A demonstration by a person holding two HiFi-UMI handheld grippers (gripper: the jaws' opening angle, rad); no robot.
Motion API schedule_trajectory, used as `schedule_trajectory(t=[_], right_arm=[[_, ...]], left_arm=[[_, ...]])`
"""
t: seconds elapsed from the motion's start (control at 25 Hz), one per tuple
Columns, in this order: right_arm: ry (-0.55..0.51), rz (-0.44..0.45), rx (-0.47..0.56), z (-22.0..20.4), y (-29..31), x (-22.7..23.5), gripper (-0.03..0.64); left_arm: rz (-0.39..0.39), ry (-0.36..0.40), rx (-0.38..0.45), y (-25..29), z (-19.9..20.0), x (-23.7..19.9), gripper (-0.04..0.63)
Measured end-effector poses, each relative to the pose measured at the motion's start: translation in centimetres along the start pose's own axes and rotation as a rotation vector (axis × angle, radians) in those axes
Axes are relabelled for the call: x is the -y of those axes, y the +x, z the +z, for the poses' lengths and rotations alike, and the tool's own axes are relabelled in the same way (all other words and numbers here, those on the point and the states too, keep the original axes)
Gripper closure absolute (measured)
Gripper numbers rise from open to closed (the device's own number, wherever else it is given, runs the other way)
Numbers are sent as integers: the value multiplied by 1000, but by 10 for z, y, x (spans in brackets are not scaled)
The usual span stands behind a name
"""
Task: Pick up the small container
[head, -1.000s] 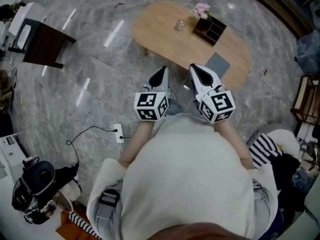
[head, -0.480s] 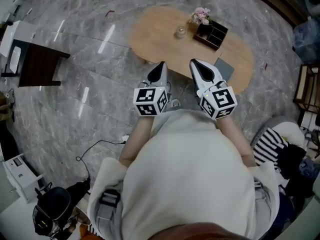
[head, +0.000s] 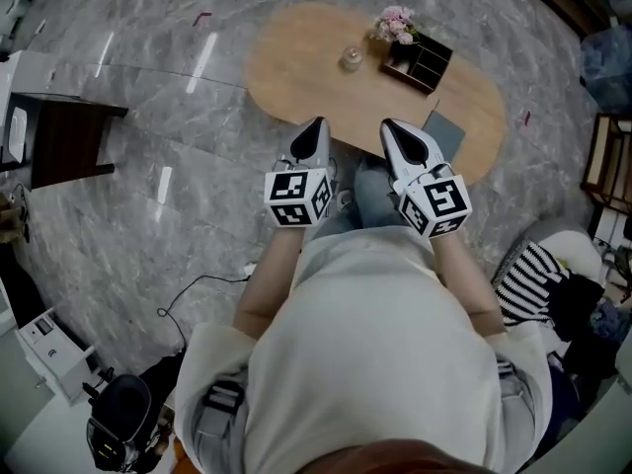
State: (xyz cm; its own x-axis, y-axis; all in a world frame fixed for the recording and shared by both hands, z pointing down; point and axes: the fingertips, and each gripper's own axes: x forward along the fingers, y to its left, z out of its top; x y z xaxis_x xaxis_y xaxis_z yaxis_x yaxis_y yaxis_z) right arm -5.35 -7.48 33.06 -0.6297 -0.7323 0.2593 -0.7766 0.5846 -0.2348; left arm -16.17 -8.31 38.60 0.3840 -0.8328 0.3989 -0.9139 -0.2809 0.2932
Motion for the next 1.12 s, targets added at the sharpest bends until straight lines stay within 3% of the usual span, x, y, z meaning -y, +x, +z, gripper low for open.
schedule_trajectory(t=[0.56,1.04,1.12], right_arm=[[70,-57,-78,-29,91,112,618],[108,-49,-187,-109,158,172,618],[113,-42,-202,-121,165,179,618]], left_arm=[[-18,-4,-137,149,-44,-47,594],[-25,34,-237,269,-128,-90,594],[-34,42,-246,286,-141,-95,557]])
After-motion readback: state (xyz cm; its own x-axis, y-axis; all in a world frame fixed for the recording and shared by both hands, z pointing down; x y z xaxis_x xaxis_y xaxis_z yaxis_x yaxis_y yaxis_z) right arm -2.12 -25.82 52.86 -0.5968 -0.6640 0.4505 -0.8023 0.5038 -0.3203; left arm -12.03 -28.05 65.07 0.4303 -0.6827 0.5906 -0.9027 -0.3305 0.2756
